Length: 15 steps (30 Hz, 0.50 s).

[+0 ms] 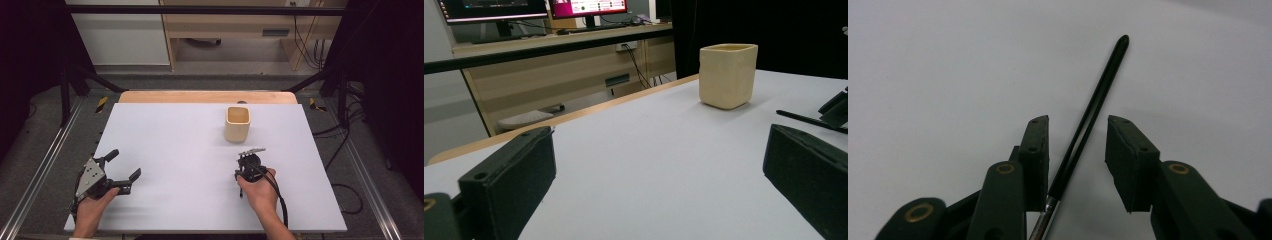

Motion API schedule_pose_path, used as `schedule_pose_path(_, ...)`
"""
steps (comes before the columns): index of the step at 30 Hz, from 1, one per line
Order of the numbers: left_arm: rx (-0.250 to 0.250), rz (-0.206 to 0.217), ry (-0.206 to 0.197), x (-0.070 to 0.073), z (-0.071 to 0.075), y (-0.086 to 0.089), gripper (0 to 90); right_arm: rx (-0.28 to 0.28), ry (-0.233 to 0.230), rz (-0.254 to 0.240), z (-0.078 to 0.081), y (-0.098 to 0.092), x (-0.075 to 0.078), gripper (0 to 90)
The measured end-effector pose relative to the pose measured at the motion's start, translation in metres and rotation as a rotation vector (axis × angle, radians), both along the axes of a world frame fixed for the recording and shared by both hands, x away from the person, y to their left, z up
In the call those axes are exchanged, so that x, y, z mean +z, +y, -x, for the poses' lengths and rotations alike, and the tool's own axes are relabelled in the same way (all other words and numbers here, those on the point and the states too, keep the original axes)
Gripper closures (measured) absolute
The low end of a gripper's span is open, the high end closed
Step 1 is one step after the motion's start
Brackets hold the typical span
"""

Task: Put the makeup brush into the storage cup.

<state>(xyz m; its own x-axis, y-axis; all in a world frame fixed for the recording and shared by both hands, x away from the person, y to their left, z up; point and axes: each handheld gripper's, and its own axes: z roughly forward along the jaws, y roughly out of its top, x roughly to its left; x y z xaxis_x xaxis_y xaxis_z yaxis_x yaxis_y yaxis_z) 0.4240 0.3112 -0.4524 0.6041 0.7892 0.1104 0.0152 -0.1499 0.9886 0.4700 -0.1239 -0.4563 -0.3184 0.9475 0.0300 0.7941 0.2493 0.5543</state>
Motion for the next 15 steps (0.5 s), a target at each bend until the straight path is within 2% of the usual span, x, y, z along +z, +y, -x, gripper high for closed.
schedule_pose_path(15, -0.003, -0.003, -0.001, 0.0004, 0.0004, -0.0003, 0.4, -0.011, 0.017, -0.005, 0.001, 0.0028, -0.0011, 68.9)
